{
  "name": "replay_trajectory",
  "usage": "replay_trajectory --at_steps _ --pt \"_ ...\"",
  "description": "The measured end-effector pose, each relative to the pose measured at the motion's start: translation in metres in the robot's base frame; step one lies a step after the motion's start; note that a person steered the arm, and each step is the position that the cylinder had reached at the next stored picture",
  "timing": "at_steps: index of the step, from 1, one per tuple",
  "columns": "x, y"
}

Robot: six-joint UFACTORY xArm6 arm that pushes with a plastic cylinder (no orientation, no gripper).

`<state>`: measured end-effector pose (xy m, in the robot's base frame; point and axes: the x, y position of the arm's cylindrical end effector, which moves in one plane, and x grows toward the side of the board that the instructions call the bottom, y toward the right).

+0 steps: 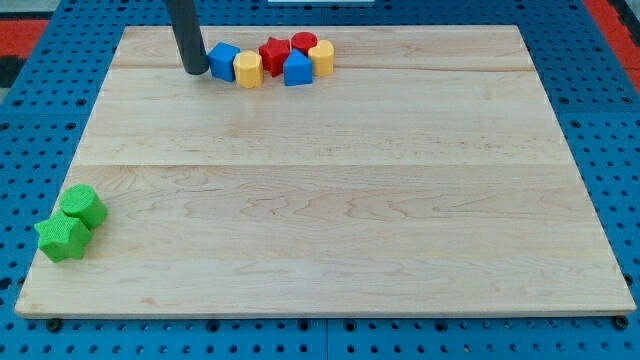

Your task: Move the blue cube into the yellow hexagon

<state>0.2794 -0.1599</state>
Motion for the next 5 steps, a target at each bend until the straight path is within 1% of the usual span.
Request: replay_trajectory --at_steps 2,3,4,5 --pt "-0.005 0.009" --pt "0.072 -0.011" --pt "0.164 0.028" --pt "0.275 0.032"
